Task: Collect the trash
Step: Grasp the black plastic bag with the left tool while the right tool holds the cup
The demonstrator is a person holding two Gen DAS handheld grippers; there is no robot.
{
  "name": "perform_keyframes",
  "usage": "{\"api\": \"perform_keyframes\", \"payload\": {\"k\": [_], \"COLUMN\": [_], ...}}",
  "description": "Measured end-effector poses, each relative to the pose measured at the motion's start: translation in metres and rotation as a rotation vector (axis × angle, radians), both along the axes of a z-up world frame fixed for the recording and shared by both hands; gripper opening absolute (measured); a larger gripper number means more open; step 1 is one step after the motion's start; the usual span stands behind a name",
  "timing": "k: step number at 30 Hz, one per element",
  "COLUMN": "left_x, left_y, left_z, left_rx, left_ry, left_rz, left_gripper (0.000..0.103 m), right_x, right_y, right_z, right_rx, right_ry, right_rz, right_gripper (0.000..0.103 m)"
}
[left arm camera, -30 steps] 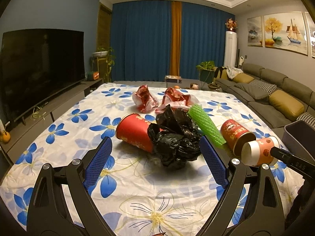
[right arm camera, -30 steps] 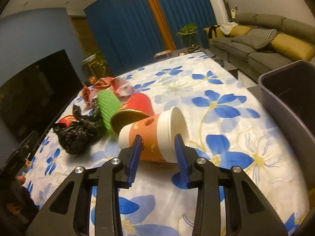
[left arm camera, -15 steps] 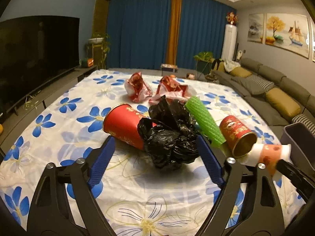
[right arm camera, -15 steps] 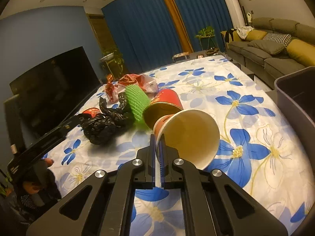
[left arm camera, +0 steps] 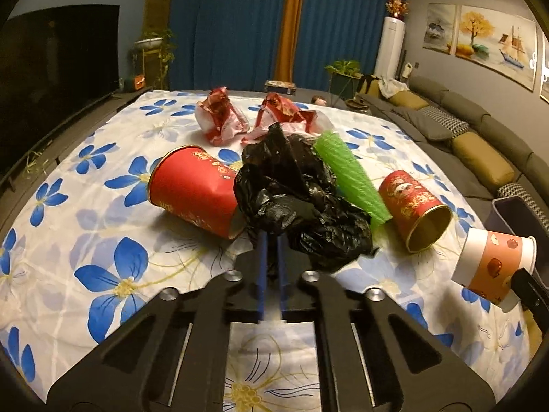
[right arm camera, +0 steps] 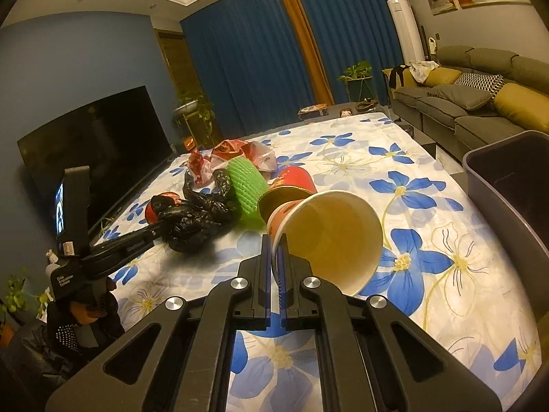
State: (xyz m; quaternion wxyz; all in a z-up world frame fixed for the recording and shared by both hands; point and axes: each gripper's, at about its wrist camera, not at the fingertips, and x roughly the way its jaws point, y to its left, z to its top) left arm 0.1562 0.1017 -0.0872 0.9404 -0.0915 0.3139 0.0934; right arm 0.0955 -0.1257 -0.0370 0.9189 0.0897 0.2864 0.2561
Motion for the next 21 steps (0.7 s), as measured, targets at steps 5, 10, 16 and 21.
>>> {"api": "perform_keyframes", "payload": {"k": [5,10,16,21], "left_x": [-0.017,-0.046,-0.074,-0.088], "left_y": [0.000,-0.001,0.001,-0.003], "left_z": [0.011,0.034,0.060,0.072], "left_rx": [-0.017,-0.003,0.009,0.016], "left_ry": [-0.044,-0.120,-0.193,-0.220], "left_rz": [-0.007,-0.008,0.000,0.000], "left_gripper": [0.001,0.000,0.000,0.000], "right_x": [-0.005,-0.014,-0.024,-0.035], "right_y": [-0.002,-0.008,-0.011,-0.014], "right_z": [0.003,0.011,0.019,0.028], "right_rx": [0.001,0.013,0.026,0.027], "right_ry": [-0.008,-0.024,-0.035,-0.057], "right_rz": [-0.010,-0.022,-0.036,-0.043], "right_gripper": [0.004,0.004,0.004,0.004]}}
